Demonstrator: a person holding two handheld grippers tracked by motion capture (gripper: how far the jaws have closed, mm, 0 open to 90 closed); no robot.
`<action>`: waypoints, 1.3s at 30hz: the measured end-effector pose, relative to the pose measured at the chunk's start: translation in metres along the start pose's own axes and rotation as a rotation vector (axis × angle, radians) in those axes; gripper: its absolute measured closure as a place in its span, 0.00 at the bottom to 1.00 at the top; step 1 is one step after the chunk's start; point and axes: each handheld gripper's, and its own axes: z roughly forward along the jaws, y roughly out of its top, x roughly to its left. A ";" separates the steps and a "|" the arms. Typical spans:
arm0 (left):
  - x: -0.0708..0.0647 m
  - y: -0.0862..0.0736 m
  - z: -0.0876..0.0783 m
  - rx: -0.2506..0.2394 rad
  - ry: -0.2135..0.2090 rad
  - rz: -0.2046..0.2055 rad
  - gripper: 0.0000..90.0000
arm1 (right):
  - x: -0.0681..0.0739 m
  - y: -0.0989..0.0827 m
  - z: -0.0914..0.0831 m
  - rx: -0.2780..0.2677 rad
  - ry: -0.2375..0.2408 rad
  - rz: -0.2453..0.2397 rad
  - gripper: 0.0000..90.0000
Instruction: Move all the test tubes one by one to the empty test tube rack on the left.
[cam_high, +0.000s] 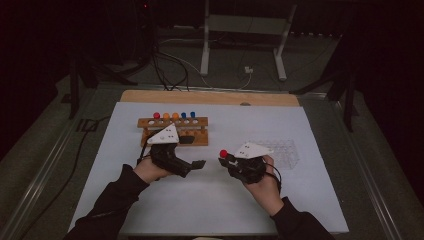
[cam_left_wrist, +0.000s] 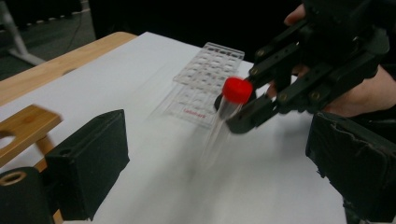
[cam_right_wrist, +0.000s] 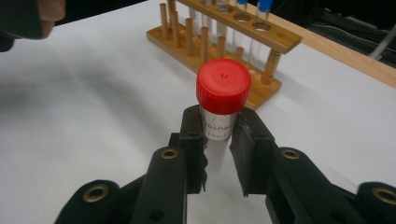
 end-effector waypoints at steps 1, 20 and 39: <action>-0.001 0.001 0.002 -0.004 -0.011 0.002 0.09 | 0.001 0.000 0.001 0.003 0.005 -0.003 0.83; -0.005 0.007 0.030 0.005 -0.054 0.031 0.55 | 0.009 0.000 0.007 0.014 0.039 -0.013 0.83; -0.006 0.004 0.044 0.045 -0.082 0.050 0.78 | 0.010 0.001 0.007 0.009 0.034 -0.015 0.83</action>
